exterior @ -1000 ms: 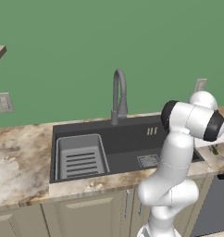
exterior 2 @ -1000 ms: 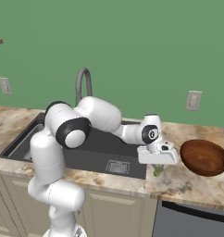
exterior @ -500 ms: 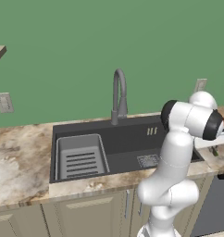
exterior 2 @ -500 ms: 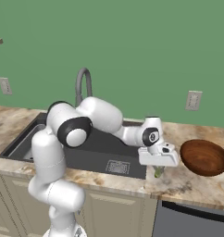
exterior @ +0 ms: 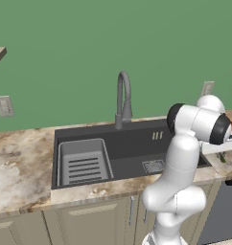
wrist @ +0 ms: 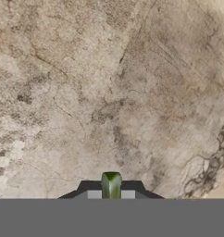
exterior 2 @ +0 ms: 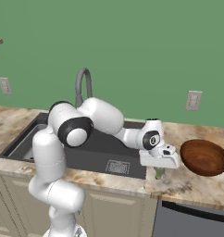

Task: Remove the mango and lemon wedge from the sink. Then move the bowl and cup from the counter to the sink for washing.

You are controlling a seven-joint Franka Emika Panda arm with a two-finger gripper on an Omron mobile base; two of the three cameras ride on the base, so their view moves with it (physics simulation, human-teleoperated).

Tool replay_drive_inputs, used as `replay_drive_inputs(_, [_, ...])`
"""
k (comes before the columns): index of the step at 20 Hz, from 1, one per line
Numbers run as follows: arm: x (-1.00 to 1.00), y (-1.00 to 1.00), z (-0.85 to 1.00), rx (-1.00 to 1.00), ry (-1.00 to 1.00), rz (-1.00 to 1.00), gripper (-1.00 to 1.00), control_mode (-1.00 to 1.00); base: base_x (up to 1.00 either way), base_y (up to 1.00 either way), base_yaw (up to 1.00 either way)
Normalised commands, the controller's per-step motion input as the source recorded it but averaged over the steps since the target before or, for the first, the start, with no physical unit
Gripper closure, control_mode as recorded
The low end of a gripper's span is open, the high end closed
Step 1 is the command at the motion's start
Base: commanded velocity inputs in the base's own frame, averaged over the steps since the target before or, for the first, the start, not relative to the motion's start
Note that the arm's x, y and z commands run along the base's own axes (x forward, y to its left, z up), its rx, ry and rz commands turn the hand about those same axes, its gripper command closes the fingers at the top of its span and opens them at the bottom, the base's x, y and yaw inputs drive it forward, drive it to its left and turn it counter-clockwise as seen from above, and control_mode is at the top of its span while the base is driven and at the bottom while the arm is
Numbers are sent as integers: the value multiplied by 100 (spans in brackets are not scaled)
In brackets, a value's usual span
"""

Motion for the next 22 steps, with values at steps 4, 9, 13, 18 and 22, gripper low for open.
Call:
replay_drive_inputs(4, [5, -5, -8, 0, -4, 0, 100, -100, 0, 0, 0])
replay_drive_inputs(9, [6, -4, -8, 0, -2, 0, 100, -100, 0, 0, 0])
replay_drive_inputs(13, [8, -2, -8, 0, -2, 0, 100, -100, 0, 0, 0])
replay_drive_inputs(18, [10, -1, -7, 0, -2, 0, 100, -100, 0, 0, 0])
replay_drive_inputs(22, [10, -2, -8, 0, -1, 0, 100, -100, 0, 0, 0])
